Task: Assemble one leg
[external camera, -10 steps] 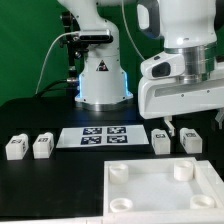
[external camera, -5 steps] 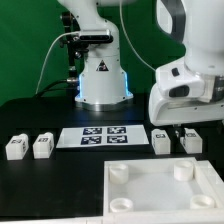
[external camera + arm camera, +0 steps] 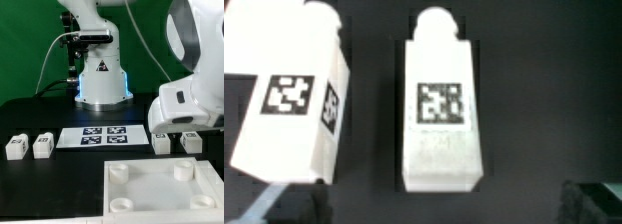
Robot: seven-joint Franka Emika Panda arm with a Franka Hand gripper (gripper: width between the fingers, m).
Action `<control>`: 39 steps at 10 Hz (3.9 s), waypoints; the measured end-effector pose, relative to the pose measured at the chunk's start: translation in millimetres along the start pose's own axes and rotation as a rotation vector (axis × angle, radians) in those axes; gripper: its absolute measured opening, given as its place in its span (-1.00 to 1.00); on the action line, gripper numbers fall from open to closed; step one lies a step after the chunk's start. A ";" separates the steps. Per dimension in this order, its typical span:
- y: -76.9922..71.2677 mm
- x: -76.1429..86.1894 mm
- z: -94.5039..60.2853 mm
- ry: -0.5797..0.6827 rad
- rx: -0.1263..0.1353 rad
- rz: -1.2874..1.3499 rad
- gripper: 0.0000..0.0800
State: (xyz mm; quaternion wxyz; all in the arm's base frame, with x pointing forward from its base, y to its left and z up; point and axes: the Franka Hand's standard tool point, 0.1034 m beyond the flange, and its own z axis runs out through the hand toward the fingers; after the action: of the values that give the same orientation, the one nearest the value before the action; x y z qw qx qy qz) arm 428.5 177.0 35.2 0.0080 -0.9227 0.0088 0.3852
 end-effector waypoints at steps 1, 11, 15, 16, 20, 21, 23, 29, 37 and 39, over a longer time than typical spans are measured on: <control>-1.6 -1.9 7.7 -0.015 -0.005 0.011 0.62; -6.5 -3.4 36.9 -0.036 -0.021 0.010 0.01; -6.4 -3.4 36.9 -0.036 -0.021 0.010 -0.27; -6.5 -3.4 36.9 -0.036 -0.021 0.010 -0.27; -5.2 -4.0 33.7 -0.039 -0.022 0.010 -0.27; -0.1 -5.0 12.0 -0.021 -0.016 -0.011 -0.27; 17.2 -13.3 -46.3 0.071 0.010 -0.081 -0.27; 28.4 -25.2 -118.9 0.788 0.027 -0.131 -0.27; 75.9 11.7 -213.5 1.432 -0.058 -0.276 -0.27; 77.4 22.1 -214.9 1.430 -0.057 -0.275 -0.27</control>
Offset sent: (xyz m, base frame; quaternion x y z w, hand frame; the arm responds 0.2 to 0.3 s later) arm -0.0217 0.0061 -0.0144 -0.0024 0.0122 0.0101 0.9999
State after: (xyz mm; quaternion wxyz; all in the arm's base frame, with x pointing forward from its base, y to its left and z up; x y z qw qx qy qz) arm 595.1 94.7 169.9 0.0244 -0.9414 -0.1142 -0.3165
